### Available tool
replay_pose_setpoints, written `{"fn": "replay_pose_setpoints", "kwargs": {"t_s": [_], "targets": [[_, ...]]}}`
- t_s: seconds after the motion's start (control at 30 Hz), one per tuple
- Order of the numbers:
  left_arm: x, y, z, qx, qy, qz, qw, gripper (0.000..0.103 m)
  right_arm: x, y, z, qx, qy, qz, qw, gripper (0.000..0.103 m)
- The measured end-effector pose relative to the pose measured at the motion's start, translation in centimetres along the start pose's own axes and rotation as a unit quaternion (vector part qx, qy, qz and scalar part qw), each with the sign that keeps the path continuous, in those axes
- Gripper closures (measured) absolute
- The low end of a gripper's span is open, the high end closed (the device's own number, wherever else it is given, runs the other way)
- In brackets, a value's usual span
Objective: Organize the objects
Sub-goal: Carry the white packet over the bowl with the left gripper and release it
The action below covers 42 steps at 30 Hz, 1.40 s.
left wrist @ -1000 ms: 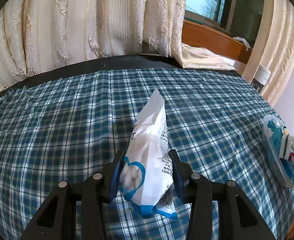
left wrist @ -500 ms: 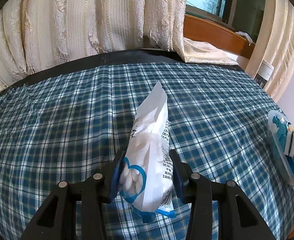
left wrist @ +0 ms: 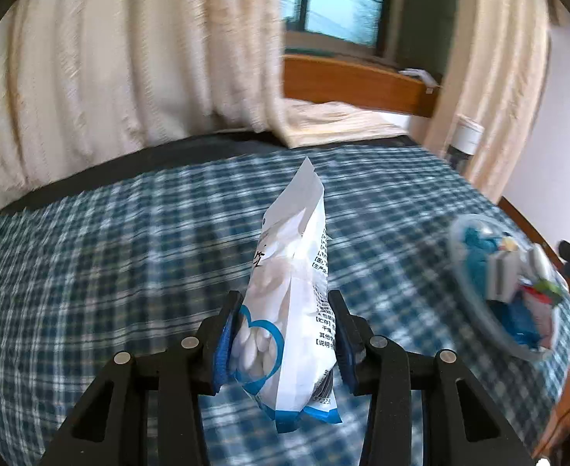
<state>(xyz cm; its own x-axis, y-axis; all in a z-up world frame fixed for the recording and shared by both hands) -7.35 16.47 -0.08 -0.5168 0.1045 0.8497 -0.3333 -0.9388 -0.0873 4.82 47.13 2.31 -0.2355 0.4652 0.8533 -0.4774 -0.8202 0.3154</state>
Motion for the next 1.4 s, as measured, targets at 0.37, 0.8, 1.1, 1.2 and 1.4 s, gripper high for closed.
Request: {"fn": "replay_pose_setpoints", "kwargs": {"t_s": [0.37, 0.8, 1.1, 1.2, 1.4], "targets": [[1.4, -9.5, 0.7, -0.091, -0.001, -0.050, 0.9946, 0.057, 0.1, -2.7, 0.5, 0.004, -0.006, -0.023, 1.000, 0.028], [1.3, -19.4, 0.2, -0.169, 0.010, -0.103, 0.9801, 0.057, 0.2, -7.0, 0.6, -0.010, -0.012, -0.055, 0.998, 0.028], [1.1, -22.8, -1.5, -0.188, 0.024, -0.110, 0.9756, 0.057, -0.4, -9.5, 0.5, -0.023, -0.006, -0.069, 0.997, 0.028], [1.0, -23.3, -2.2, -0.190, 0.032, -0.108, 0.9753, 0.057, -0.6, -10.1, 0.3, -0.024, -0.003, -0.073, 0.997, 0.028], [0.8, -23.7, -3.0, -0.190, 0.039, -0.104, 0.9755, 0.057, -0.9, -10.4, 0.0, -0.024, 0.002, -0.078, 0.997, 0.028]]}}
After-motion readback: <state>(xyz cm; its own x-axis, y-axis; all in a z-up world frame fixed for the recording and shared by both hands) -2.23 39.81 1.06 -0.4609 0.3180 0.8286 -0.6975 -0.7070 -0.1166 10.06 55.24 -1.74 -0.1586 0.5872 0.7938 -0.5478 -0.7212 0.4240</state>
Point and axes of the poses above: each gripper's, at about its wrist camera, not at the fingertips, and z roughly against the way its jaws point, y to its left, x to its top, the point moved 8 cm from there along -z, roughly the way its jaws point, and after that the axes turned 13 degrees about -y, right-handed, at the moved point
